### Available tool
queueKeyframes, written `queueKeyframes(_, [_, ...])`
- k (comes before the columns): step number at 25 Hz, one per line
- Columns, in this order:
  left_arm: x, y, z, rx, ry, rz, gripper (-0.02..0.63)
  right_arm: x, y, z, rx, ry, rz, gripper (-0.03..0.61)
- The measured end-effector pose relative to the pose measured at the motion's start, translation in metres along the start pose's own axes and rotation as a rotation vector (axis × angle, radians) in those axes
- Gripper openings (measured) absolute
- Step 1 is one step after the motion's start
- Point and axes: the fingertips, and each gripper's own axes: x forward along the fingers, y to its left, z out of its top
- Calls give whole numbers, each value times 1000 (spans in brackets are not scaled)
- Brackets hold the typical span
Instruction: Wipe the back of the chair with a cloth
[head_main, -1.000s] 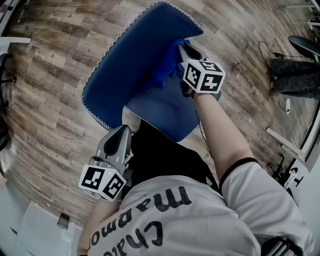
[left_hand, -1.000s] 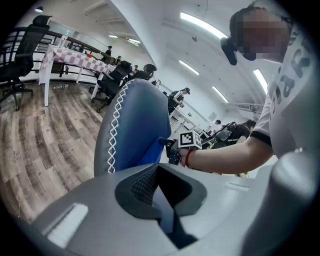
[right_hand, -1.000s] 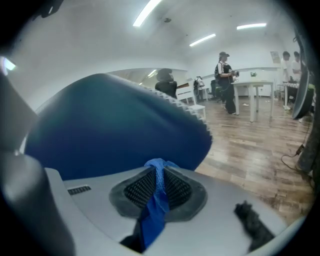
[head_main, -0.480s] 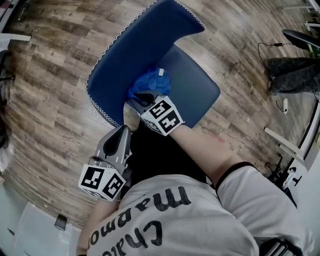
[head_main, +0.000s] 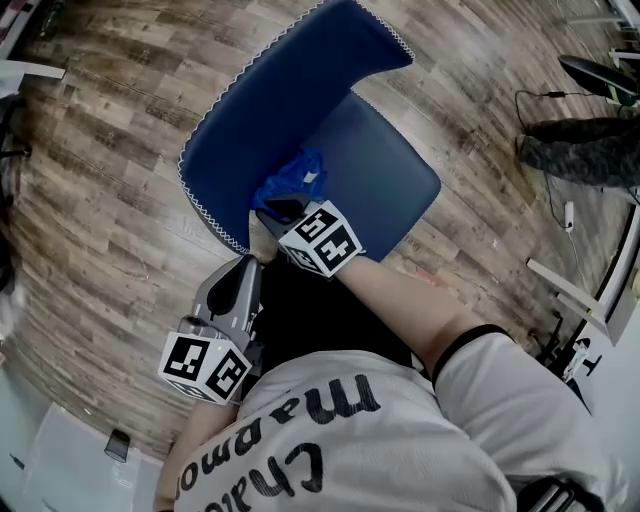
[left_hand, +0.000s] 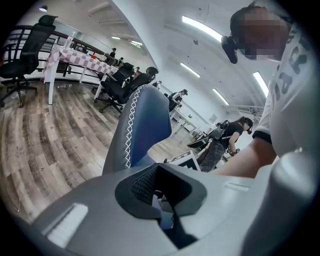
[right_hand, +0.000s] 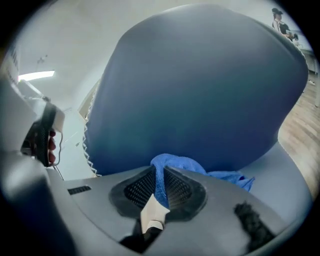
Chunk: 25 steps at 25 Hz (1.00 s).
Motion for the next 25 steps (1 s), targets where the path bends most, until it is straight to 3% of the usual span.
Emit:
queueKeyframes(16, [18,1,5,-10,15,35,5,-34,-165,57,-62,-13,-259,55])
queueKeyframes(25, [24,2,5,-9,40,38,5,-66,-229,70,-9,-41,-399,57])
